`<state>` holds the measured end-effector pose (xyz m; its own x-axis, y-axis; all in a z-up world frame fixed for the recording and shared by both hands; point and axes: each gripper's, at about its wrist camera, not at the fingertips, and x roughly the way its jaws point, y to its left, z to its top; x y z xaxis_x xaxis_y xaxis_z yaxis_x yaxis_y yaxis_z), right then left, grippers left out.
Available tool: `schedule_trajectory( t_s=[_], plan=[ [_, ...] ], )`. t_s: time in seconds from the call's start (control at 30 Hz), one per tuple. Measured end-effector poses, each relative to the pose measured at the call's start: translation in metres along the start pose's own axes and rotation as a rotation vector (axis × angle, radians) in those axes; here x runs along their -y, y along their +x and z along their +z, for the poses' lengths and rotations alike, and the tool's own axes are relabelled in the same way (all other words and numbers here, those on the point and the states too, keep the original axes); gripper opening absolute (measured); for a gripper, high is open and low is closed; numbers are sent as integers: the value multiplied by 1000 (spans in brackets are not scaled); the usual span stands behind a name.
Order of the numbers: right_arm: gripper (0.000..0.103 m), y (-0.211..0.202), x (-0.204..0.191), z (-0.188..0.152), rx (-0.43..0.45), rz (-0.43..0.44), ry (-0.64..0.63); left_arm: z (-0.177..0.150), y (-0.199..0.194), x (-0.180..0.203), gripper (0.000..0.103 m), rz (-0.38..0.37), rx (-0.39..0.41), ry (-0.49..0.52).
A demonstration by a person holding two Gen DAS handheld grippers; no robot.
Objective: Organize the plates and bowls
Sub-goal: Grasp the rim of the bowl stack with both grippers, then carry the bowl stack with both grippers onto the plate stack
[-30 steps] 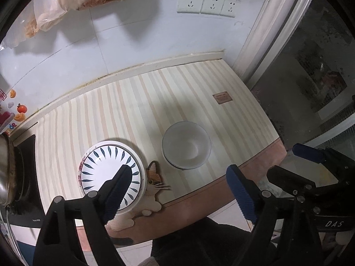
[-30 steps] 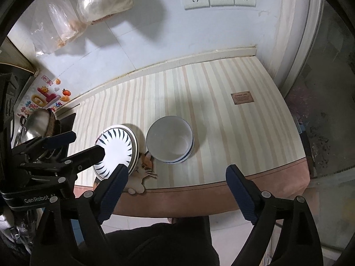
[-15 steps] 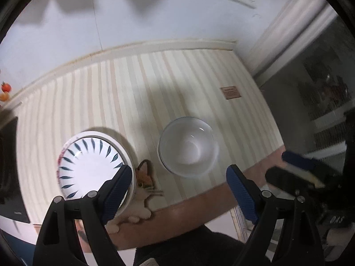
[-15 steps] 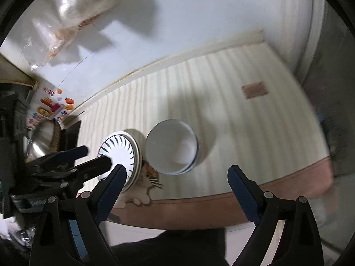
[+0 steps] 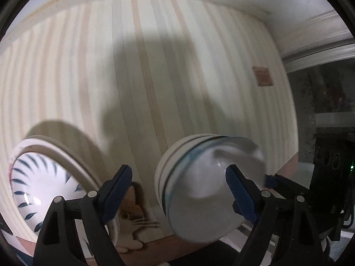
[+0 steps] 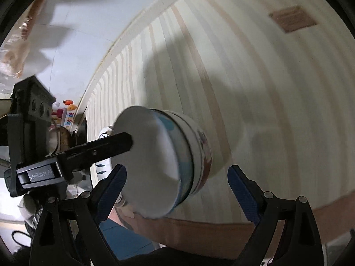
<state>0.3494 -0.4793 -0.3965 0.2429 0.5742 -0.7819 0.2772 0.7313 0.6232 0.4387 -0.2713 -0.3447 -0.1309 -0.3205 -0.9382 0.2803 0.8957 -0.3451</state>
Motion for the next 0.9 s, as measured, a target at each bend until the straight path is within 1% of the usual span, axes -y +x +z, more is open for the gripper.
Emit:
schedule_trajectory(
  t_s=[0.07,0.1,0.17,0.2,0.23,0.27,0.3,0.33,0.37,0.43,0.57,0.73,0.9],
  plan=[
    [95,15,7,4,-18,10,8,4,15,-3,85,-16,-37,-8],
    [94,22,11,6,-33,24,15,6,19,-4,82,-19,-50,-14],
    [91,31,16,12,-57,37,26,7,25,-6,77,-50,-67,-17],
    [85,37,19,13,-70,54,31,8,28,-6,67,-58,-74,-15],
    [73,40,19,14,-76,62,33,7,31,-6,63,-63,-83,-11],
    [71,42,19,15,-82,66,34,7,34,-6,55,-80,-91,-10],
    [66,47,19,16,-96,57,25,7,35,-7,54,-98,-88,-18],
    [62,49,19,17,-98,51,23,6,33,-7,54,-98,-81,-20],
    [59,51,20,17,-93,40,24,7,32,-8,53,-97,-76,-19],
    [50,52,21,17,-92,20,19,4,29,-10,53,-98,-56,-25],
    [48,53,25,16,-88,38,28,1,26,-12,52,-90,-44,-32],
    [48,55,18,20,-108,34,25,-1,25,-15,52,-78,-46,-62],
    [48,60,8,24,-142,48,19,-8,16,-20,52,-71,-38,-90]
  ],
)
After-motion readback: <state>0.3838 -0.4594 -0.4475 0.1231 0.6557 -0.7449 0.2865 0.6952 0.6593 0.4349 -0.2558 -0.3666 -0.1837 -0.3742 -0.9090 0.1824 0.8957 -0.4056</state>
